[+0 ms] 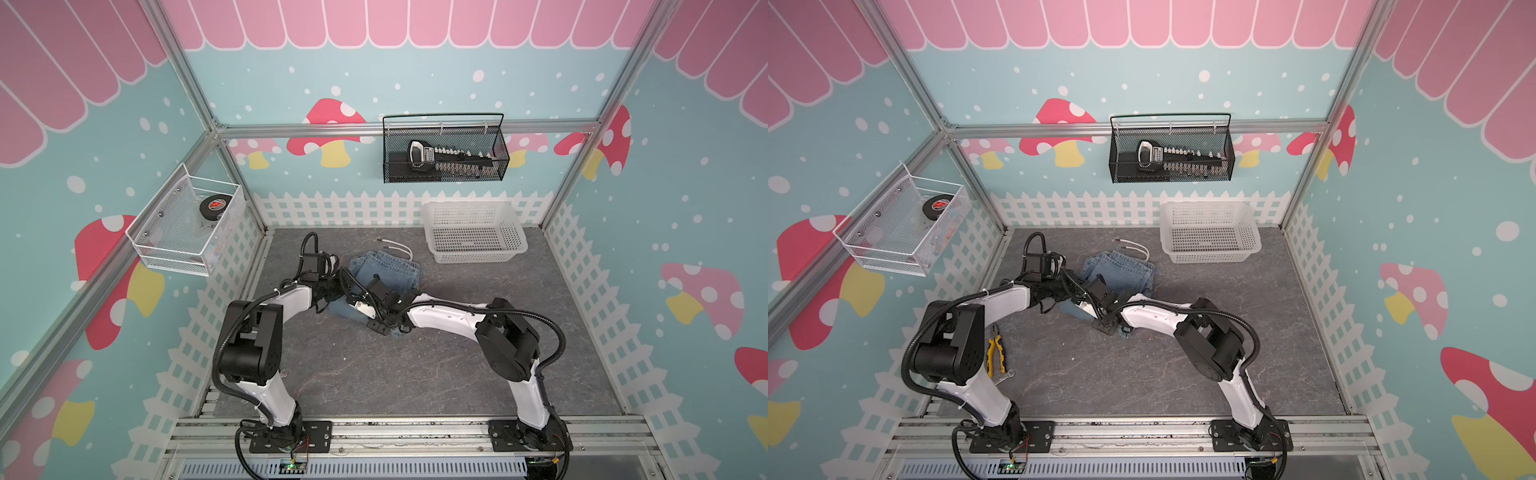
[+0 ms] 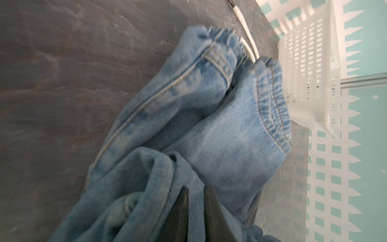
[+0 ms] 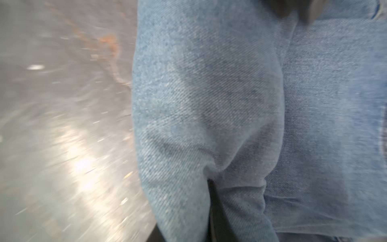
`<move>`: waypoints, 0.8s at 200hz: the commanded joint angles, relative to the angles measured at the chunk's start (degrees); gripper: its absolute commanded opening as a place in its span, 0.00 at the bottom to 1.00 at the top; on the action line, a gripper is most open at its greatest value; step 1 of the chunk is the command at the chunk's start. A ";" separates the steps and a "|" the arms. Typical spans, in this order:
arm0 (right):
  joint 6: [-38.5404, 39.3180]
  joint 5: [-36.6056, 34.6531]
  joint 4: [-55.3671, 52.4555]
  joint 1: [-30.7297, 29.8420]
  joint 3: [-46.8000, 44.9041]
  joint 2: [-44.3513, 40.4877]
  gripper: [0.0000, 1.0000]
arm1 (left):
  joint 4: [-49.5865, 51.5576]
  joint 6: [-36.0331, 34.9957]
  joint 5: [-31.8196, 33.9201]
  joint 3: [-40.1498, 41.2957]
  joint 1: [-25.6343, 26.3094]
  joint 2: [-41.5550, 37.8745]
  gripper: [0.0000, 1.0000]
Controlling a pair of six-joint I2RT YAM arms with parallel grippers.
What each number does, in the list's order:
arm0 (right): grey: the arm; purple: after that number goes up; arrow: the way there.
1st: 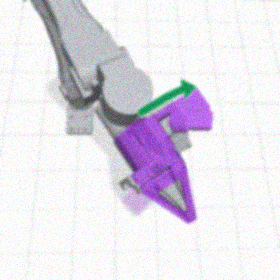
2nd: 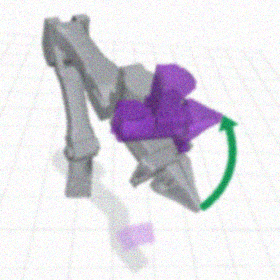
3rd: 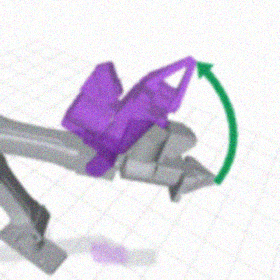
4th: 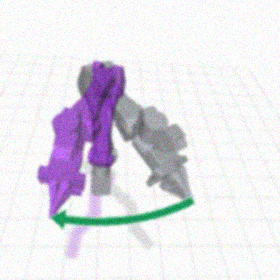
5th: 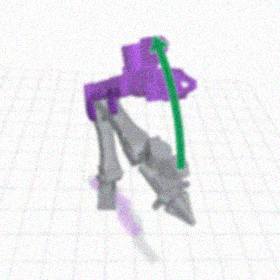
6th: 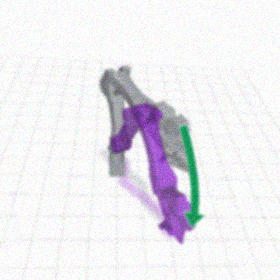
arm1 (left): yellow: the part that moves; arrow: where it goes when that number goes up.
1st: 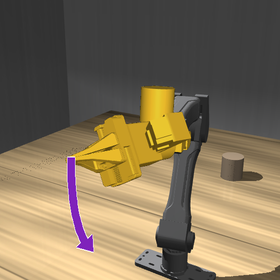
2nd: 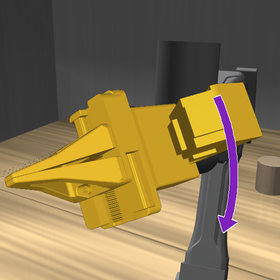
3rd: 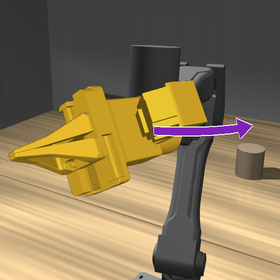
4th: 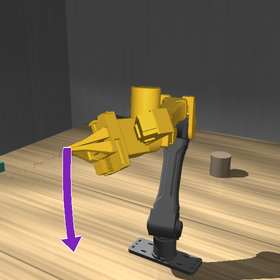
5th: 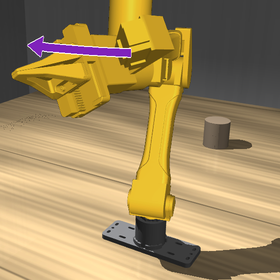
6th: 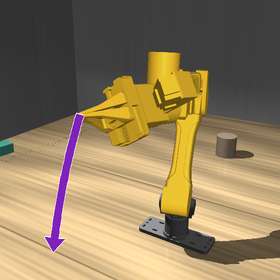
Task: Roll up the long pants
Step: Roll the long pant at the center of the board.
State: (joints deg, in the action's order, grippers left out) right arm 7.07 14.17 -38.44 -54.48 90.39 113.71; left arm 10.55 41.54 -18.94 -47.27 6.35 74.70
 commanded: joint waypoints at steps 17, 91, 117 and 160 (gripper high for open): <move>-6.63 23.53 -5.38 3.61 3.39 -0.66 0.00 | 9.18 -1.04 4.94 5.59 -0.15 -10.90 0.26; -15.11 42.26 -4.68 13.35 11.00 15.45 0.01 | 5.63 1.73 3.83 9.89 2.24 -13.99 0.26; -17.51 41.52 -6.24 15.76 15.86 21.24 0.02 | 1.12 3.56 3.63 11.44 4.27 -11.76 0.26; -21.00 47.29 -5.53 19.01 18.33 24.06 0.04 | -5.44 5.15 2.27 11.24 6.35 -3.98 0.26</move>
State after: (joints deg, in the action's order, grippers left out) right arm -11.31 58.57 -44.93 -37.95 107.31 135.87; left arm 10.59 44.58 -15.64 -36.03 12.19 67.57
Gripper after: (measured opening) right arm 0.078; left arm 0.261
